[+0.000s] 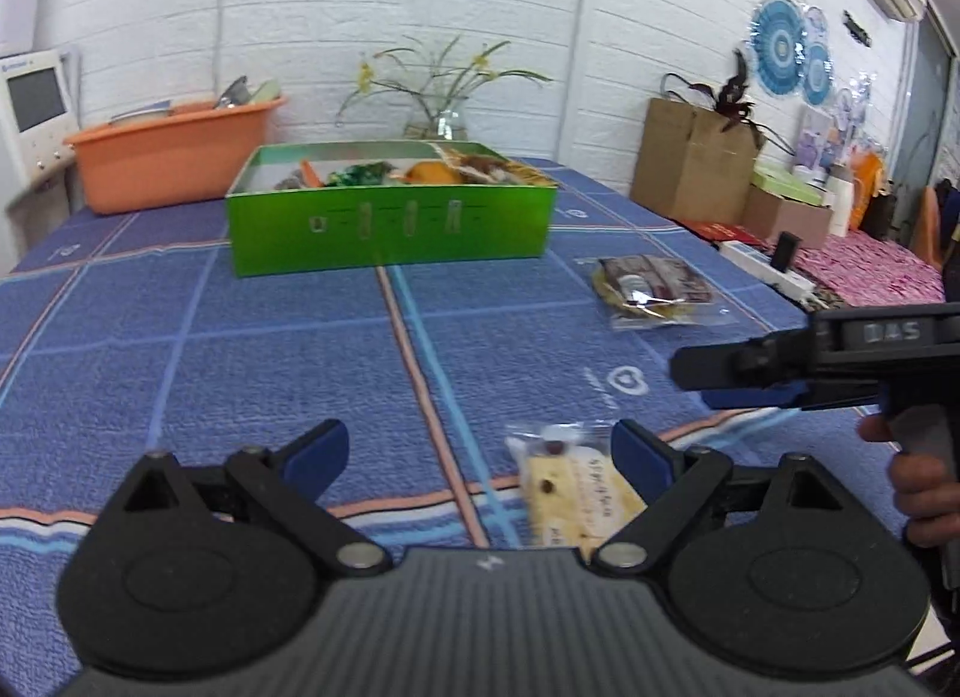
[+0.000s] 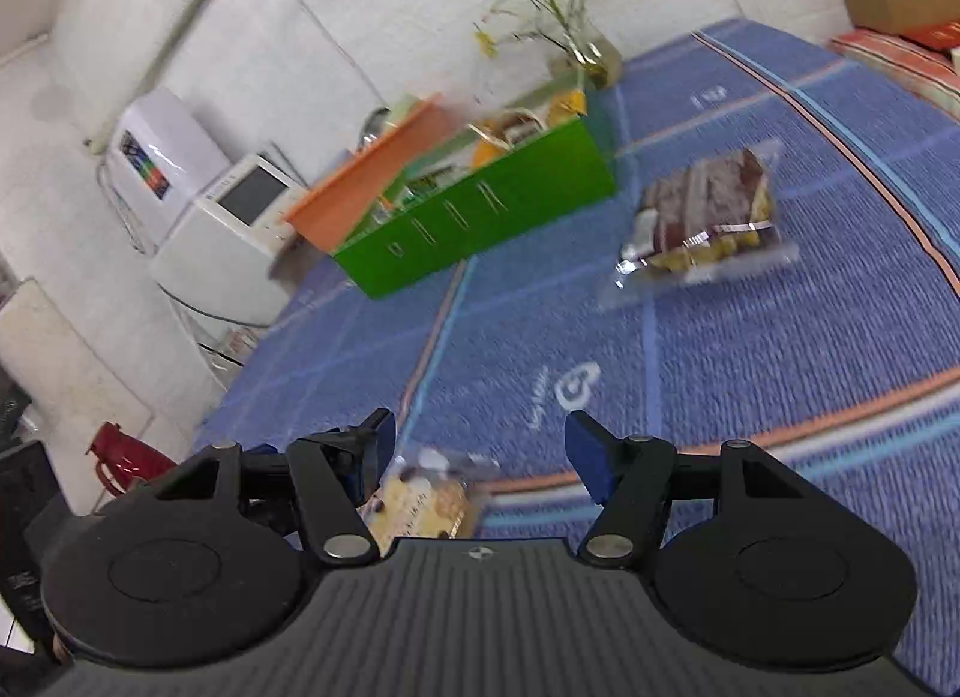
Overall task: Organize snacks
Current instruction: 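Grasp the clear cracker packet with left tool while right tool grasps small packet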
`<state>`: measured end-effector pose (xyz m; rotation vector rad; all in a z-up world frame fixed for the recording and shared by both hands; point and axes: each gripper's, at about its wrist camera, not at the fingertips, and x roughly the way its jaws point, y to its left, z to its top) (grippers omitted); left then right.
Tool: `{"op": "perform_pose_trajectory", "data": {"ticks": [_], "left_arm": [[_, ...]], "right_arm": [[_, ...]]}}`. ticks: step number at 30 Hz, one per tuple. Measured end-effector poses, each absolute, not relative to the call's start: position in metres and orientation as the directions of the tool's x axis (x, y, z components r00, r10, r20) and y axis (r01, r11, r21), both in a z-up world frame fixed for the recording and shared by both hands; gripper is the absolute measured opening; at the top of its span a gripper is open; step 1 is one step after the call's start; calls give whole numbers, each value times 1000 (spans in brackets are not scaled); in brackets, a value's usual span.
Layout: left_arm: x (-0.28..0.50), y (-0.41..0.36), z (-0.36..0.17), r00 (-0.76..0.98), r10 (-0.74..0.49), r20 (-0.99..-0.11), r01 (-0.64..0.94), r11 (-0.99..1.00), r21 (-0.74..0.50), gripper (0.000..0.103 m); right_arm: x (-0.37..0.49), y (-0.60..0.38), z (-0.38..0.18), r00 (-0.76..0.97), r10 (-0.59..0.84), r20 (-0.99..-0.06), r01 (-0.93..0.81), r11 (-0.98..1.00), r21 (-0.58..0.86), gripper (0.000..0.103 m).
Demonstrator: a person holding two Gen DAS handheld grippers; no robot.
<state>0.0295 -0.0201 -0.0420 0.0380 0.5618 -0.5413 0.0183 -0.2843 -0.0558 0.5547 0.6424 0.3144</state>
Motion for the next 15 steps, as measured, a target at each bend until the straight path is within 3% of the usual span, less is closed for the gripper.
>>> {"op": "perform_pose_trajectory", "data": {"ticks": [10,15], "left_arm": [[26,-49,-55,635,-476,-609,567,822,-51,89],[20,-55,-64,670,-408,-620,515,857,-7,90]], "right_arm": [[26,-292,-83,689,583,-431,-89,658,748,103],[23,-293,-83,678,613,-406,-167,666,727,103]]}}
